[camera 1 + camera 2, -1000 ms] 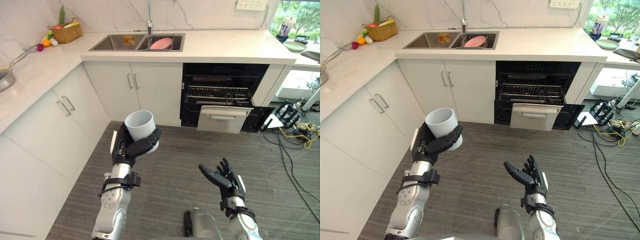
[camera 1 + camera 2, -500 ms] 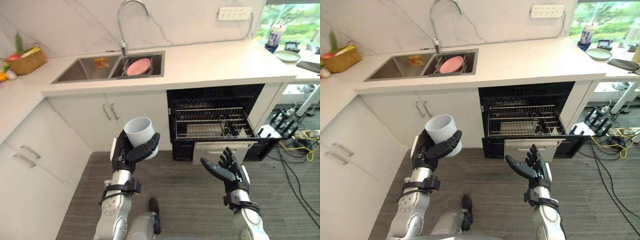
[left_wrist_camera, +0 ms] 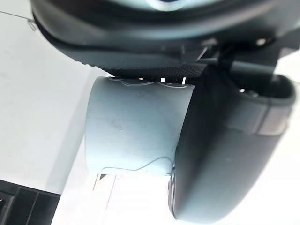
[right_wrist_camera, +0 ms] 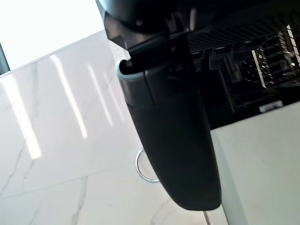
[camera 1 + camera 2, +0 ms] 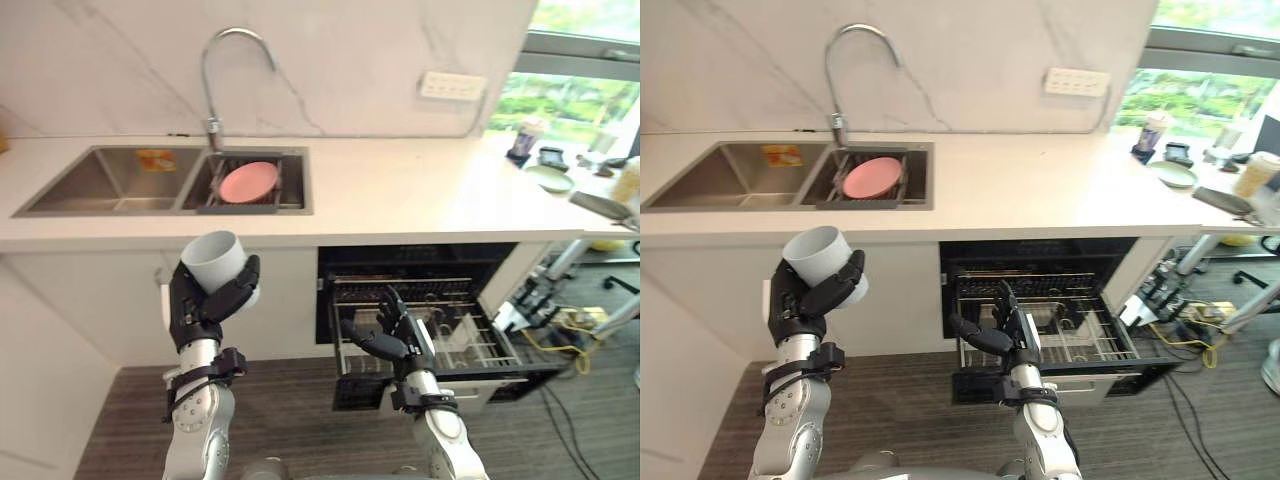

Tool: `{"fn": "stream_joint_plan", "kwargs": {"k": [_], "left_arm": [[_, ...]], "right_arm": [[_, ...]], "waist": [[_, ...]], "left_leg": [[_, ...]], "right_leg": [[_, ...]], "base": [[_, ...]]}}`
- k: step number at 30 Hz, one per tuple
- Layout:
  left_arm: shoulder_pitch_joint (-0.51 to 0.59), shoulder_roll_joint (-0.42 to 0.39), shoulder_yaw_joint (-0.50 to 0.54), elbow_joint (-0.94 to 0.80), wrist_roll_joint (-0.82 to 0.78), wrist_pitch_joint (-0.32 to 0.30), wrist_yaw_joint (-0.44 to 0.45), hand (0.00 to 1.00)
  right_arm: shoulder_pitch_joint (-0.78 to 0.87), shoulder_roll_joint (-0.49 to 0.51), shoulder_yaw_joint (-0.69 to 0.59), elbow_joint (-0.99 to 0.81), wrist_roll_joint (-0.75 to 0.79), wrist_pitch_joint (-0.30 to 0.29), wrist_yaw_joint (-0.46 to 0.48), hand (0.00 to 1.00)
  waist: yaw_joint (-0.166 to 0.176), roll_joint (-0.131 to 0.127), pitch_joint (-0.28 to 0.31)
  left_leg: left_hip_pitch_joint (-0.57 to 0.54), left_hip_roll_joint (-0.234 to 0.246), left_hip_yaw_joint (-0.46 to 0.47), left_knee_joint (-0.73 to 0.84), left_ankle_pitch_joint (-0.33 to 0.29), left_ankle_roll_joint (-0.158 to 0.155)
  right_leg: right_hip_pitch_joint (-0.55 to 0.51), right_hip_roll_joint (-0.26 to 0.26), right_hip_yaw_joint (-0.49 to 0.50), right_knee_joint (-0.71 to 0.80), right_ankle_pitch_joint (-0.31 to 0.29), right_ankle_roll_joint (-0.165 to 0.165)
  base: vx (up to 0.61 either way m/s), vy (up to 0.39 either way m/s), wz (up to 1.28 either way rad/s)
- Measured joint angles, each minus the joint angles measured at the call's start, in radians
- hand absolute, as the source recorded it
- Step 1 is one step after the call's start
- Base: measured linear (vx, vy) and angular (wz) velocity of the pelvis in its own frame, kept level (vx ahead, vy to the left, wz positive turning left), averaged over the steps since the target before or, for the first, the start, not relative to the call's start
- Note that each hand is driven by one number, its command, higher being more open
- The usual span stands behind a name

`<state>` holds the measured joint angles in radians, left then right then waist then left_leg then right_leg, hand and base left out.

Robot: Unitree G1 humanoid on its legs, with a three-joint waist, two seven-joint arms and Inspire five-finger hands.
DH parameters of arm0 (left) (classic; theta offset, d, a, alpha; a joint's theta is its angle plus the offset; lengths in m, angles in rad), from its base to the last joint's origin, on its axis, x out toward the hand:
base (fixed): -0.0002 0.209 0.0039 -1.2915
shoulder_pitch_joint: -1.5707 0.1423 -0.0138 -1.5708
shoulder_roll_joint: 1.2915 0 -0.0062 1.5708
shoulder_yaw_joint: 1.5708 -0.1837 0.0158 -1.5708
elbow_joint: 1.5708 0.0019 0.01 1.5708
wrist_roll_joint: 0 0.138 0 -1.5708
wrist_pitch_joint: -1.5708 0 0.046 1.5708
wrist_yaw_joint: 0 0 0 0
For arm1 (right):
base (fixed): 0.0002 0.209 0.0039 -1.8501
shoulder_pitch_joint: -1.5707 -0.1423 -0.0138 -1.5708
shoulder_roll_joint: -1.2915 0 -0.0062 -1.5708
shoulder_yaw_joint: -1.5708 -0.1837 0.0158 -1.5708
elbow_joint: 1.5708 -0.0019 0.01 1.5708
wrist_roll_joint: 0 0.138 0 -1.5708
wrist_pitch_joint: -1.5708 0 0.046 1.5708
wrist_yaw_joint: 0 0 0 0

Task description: Walk over to the sink, pick up the cup, carry it to the dishwasher, place the cup inside the dishwasher, then close the dishwasher door

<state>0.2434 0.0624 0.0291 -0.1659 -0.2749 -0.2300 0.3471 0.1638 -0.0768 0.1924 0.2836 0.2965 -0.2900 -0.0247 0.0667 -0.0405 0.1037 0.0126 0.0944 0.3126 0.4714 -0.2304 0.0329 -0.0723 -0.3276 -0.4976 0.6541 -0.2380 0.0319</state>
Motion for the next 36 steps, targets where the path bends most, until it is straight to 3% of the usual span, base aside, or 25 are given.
{"fn": "stream_joint_plan", "kwargs": {"k": [1,5,8,13,16,17,19,21,22,23,24,25,27,29,31,32,33,34,35,36], "left_arm": [[0.014,-0.036,0.013,0.014,-0.001,0.001,0.048,0.00],[0.014,-0.046,0.016,0.014,-0.001,0.000,0.048,0.00],[0.017,-0.059,0.053,0.015,-0.001,0.000,0.039,0.00],[0.026,-0.062,0.098,0.015,0.000,0.002,0.005,0.00],[0.025,-0.059,0.081,0.027,0.000,0.002,-0.037,0.00],[0.023,-0.059,0.074,0.039,0.000,0.002,-0.046,0.00],[0.017,-0.059,0.040,0.089,-0.001,0.002,-0.071,0.00],[0.017,-0.059,0.017,0.104,-0.001,0.002,-0.077,0.00],[0.017,-0.059,0.001,0.106,-0.001,0.002,-0.083,0.00],[0.012,-0.059,-0.015,0.105,-0.001,-0.002,-0.094,0.00],[0.009,-0.060,-0.027,0.105,-0.001,-0.006,-0.096,0.00],[0.000,-0.061,-0.039,0.110,-0.001,-0.009,-0.107,0.00],[-0.026,-0.038,-0.034,0.110,-0.001,-0.009,-0.106,0.00],[-0.033,-0.020,-0.036,0.108,-0.001,-0.007,-0.104,0.00],[-0.035,-0.023,-0.061,0.086,-0.002,0.000,-0.117,0.00],[-0.037,-0.016,-0.075,0.078,-0.001,0.006,-0.130,0.00],[-0.031,-0.013,-0.079,0.074,-0.001,0.016,-0.135,0.00],[-0.019,-0.010,-0.076,0.063,-0.001,0.040,-0.138,0.00],[0.006,-0.013,-0.062,0.044,-0.001,0.048,-0.137,0.00],[0.014,-0.020,-0.049,0.039,-0.001,0.048,-0.137,0.00]], "right_arm": [[0.016,-0.072,-0.038,-0.007,-0.016,-0.007,-0.005,1.00],[0.015,-0.062,-0.030,-0.013,-0.016,-0.007,0.006,1.00],[0.013,-0.060,-0.031,-0.016,-0.016,-0.008,0.025,1.00],[0.004,-0.059,-0.030,-0.014,-0.016,-0.008,0.023,1.00],[0.000,-0.058,-0.043,-0.016,-0.014,-0.007,0.006,1.00],[0.000,-0.056,-0.051,-0.017,-0.013,-0.007,0.003,1.00],[0.003,-0.049,-0.090,-0.015,-0.009,-0.007,-0.017,1.00],[0.006,-0.050,-0.112,-0.004,-0.009,-0.007,-0.021,1.00],[0.007,-0.052,-0.130,0.013,-0.009,-0.008,-0.021,1.00],[0.011,-0.059,-0.149,0.028,-0.008,-0.008,-0.023,1.00],[0.018,-0.068,-0.157,0.028,-0.007,-0.009,-0.025,1.00],[0.022,-0.087,-0.171,0.048,-0.006,-0.010,-0.025,1.00],[0.030,-0.062,-0.187,0.058,-0.006,-0.010,-0.025,1.00],[0.021,-0.058,-0.190,0.053,-0.006,-0.023,-0.026,1.00],[0.017,-0.056,-0.216,0.056,-0.007,-0.023,-0.047,1.00],[0.017,-0.036,-0.234,0.058,-0.007,-0.023,-0.075,1.00],[0.016,-0.023,-0.237,0.058,-0.006,-0.023,-0.094,1.00],[0.014,-0.012,-0.231,0.058,-0.002,-0.023,-0.115,1.00],[0.000,0.005,-0.218,0.058,-0.007,-0.023,-0.129,1.00],[-0.011,0.020,-0.211,0.054,-0.008,-0.025,-0.130,1.00]], "waist": [[-0.013,0.066,-0.002],[-0.008,0.070,0.001],[-0.008,0.090,0.010],[-0.008,0.104,0.016],[-0.034,0.101,0.016],[-0.046,0.098,0.017],[-0.087,0.089,0.022],[-0.099,0.086,0.024],[-0.110,0.088,0.023],[-0.113,0.093,0.020],[-0.114,0.104,0.014],[-0.118,0.126,0.002],[-0.129,0.111,0.009],[-0.134,0.126,0.009],[-0.134,0.128,0.009],[-0.129,0.101,0.025],[-0.117,0.092,0.029],[-0.096,0.082,0.036],[-0.060,0.108,0.027],[-0.049,0.115,0.032]], "left_leg": [[-0.011,0.046,0.005,-0.122,0.028,-0.051],[-0.001,0.043,-0.003,-0.142,0.048,-0.049],[0.004,0.048,-0.012,-0.183,0.088,-0.057],[-0.010,0.046,-0.004,-0.164,0.129,-0.058],[-0.020,0.062,0.014,-0.179,0.109,-0.028],[-0.024,0.074,0.018,-0.181,0.110,-0.031],[-0.056,0.143,0.030,-0.153,0.130,-0.063],[-0.065,0.185,0.032,-0.143,0.150,-0.080],[-0.062,0.204,0.044,-0.154,0.195,-0.070],[-0.049,0.203,0.056,-0.187,0.328,-0.031],[-0.050,0.202,0.055,-0.195,0.451,-0.003],[-0.045,0.178,0.052,-0.186,0.470,-0.016],[-0.049,0.129,0.035,-0.199,0.397,-0.033],[-0.033,0.107,-0.013,-0.216,0.244,-0.128],[-0.004,0.086,-0.018,-0.263,0.158,-0.202],[-0.002,0.054,-0.029,-0.251,0.147,-0.187],[-0.005,0.041,-0.028,-0.242,0.127,-0.178],[-0.004,0.034,-0.001,-0.240,0.114,-0.159],[0.001,0.042,0.038,-0.269,0.114,-0.123],[0.007,0.055,0.069,-0.280,0.118,-0.118]], "right_leg": [[-0.013,0.147,0.057,-0.252,0.048,-0.030],[-0.010,0.153,0.063,-0.256,0.050,-0.036],[0.005,0.186,0.068,-0.341,0.097,-0.052],[0.010,0.184,0.090,-0.393,0.122,-0.057],[0.017,0.153,0.078,-0.428,0.160,-0.061],[0.017,0.137,0.072,-0.428,0.163,-0.056],[0.017,0.057,0.065,-0.423,0.174,-0.028],[0.014,-0.001,0.080,-0.412,0.181,-0.003],[0.014,-0.047,0.094,-0.406,0.191,0.031],[0.009,-0.091,0.115,-0.408,0.210,0.076],[0.007,-0.102,0.121,-0.414,0.221,0.101],[0.008,-0.125,0.137,-0.442,0.244,0.144],[0.013,-0.153,0.166,-0.493,0.280,0.143],[0.022,-0.162,0.170,-0.511,0.343,0.207],[0.055,-0.182,0.140,-0.523,0.362,0.223],[0.082,-0.209,0.116,-0.539,0.396,0.191],[0.087,-0.222,0.090,-0.547,0.429,0.151],[0.067,-0.225,0.043,-0.561,0.492,0.069],[0.041,-0.194,-0.007,-0.629,0.581,-0.060],[0.008,-0.181,-0.033,-0.565,0.530,-0.070]], "base": [[0.14,-0.163,-1.56],[-0.01,-0.061,-0.31],[-0.06,-0.037,-0.11],[-0.06,0.000,-0.16],[-0.03,0.073,0.16],[-0.01,0.108,0.42],[0.00,0.243,0.39],[0.03,0.277,0.07],[0.07,0.499,-0.11],[0.07,0.536,-0.13],[0.05,0.498,-0.17],[0.08,0.541,0.00],[0.09,0.551,0.11],[0.07,0.397,0.11],[0.04,0.361,0.37],[-0.02,0.301,0.40],[-0.09,0.247,-0.02],[-0.12,0.237,-0.69],[-0.11,0.200,-1.02],[-0.06,0.152,-1.09]]}}
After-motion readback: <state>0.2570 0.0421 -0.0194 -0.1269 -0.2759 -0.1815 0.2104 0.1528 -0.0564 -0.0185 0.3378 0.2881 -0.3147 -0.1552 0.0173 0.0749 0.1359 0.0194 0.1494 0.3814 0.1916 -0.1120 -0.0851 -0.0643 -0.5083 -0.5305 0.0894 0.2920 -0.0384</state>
